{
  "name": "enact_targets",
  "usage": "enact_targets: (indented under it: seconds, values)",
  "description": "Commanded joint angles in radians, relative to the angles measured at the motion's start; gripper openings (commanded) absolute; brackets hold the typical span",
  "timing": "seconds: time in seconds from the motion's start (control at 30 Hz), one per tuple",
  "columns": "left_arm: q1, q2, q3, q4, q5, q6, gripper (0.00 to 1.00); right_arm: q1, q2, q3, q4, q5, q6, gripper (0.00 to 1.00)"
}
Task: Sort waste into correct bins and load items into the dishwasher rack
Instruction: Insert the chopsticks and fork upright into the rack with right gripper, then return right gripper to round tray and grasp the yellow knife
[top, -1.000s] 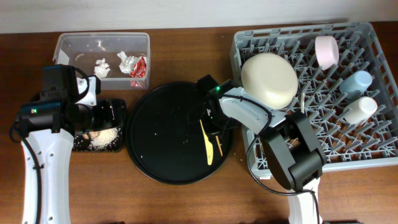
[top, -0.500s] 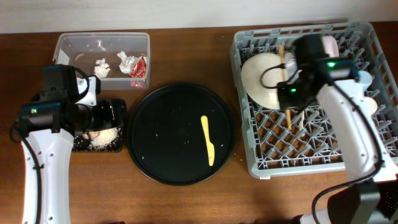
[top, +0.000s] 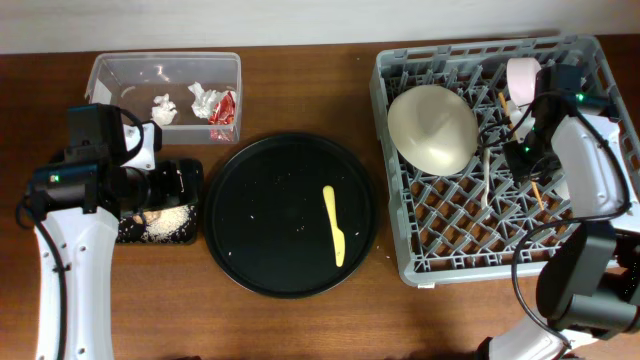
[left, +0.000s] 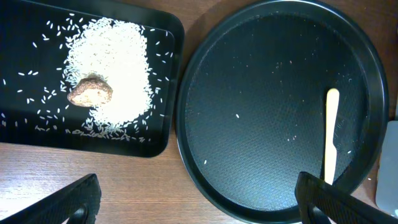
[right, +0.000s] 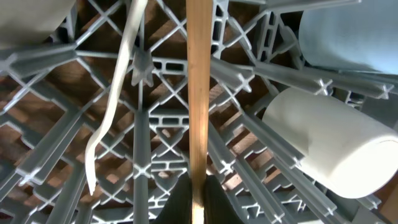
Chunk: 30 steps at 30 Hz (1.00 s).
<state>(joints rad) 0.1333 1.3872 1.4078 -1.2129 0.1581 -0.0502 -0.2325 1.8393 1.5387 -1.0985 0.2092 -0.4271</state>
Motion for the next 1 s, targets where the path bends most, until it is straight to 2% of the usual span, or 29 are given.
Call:
enact_targets:
  seconds: [0.0,0.2,0.27,0.3,0.33,0.43,0.53,0.6,0.77,0.87,0.97]
  values:
    - [0.005,-0.008,-0.005,-0.001,0.01,-0.01,0.99,-0.005,0.032,-0.035,0.018,0.008,-0.006,0.04]
    - [0.005,-0.008,-0.005,-0.005,0.01,-0.01,0.99,-0.005,0.034,-0.061,0.045,-0.037,-0.006,0.04]
    - [0.005,-0.008,-0.005,-0.008,0.01,-0.01,0.99,-0.005,0.034,-0.061,0.039,-0.127,-0.006,0.33]
    - [0.005,-0.008,-0.005,-0.008,0.011,-0.01,0.99,-0.005,0.034,-0.061,0.027,-0.163,-0.002,0.41]
    - [0.005,-0.008,-0.005,-0.008,0.01,-0.01,0.99,-0.005,0.034,-0.061,0.019,-0.172,0.017,0.45]
    - [0.005,-0.008,-0.005,-0.008,0.011,-0.01,0.99,-0.005,0.018,-0.009,-0.021,-0.092,0.116,0.43]
    - [0.005,-0.008,-0.005,-0.009,0.011,-0.01,0.99,0.0,-0.054,0.131,-0.097,-0.112,0.13,0.42]
    - [0.005,-0.008,-0.005,-0.013,0.011,-0.01,0.99,0.004,-0.09,0.179,-0.117,-0.197,0.129,0.34]
    - [0.005,-0.008,-0.005,-0.021,0.011,-0.01,0.99,0.004,0.044,0.146,-0.045,-0.315,0.117,0.34]
    - [0.005,-0.008,-0.005,-0.022,0.011,-0.01,0.99,0.004,0.147,0.146,0.005,-0.322,0.122,0.3]
    - [0.005,-0.008,-0.005,-0.023,0.011,-0.01,1.0,0.004,0.162,0.146,0.084,-0.321,0.122,0.29]
